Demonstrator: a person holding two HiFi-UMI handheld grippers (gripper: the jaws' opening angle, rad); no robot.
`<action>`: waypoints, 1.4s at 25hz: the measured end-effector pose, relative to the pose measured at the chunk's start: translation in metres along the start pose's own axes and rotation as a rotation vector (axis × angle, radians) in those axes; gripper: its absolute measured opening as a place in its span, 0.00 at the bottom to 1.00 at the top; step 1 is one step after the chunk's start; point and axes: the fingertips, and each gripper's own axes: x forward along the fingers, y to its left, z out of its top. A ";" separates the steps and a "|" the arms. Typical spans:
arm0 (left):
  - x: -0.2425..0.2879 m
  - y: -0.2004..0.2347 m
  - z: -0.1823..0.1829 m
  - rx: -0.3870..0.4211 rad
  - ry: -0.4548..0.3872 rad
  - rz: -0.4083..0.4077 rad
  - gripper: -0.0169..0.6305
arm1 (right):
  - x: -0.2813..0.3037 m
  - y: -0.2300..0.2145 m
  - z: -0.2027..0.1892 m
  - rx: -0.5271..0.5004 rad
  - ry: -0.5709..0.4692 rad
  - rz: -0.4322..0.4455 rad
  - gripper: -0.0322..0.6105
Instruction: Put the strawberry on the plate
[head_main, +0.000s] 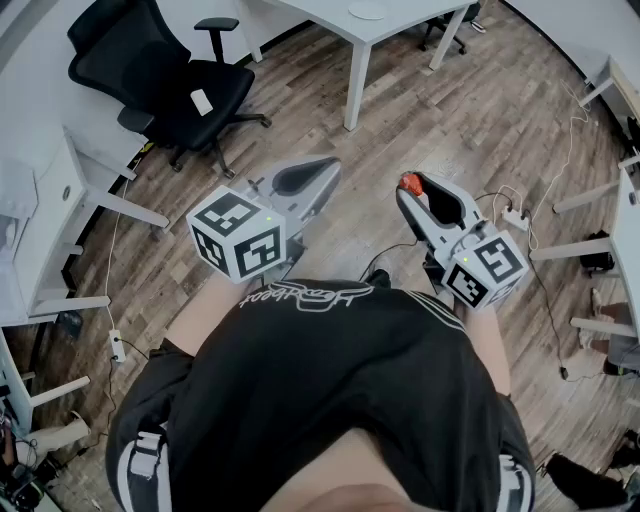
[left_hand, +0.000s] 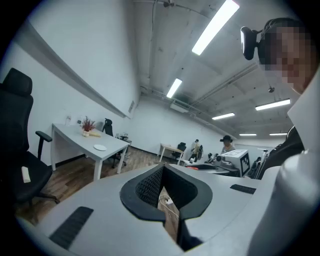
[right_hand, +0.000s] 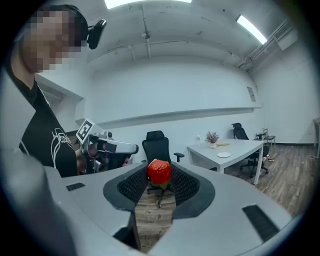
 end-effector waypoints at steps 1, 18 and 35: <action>0.001 0.003 0.000 -0.002 0.001 0.002 0.04 | 0.003 -0.002 0.000 0.002 -0.001 0.000 0.26; 0.063 0.016 -0.017 -0.068 0.054 0.025 0.04 | 0.008 -0.062 -0.013 0.014 0.033 0.006 0.26; 0.192 0.047 -0.027 -0.151 0.099 0.075 0.04 | 0.017 -0.198 -0.027 0.054 0.075 0.025 0.26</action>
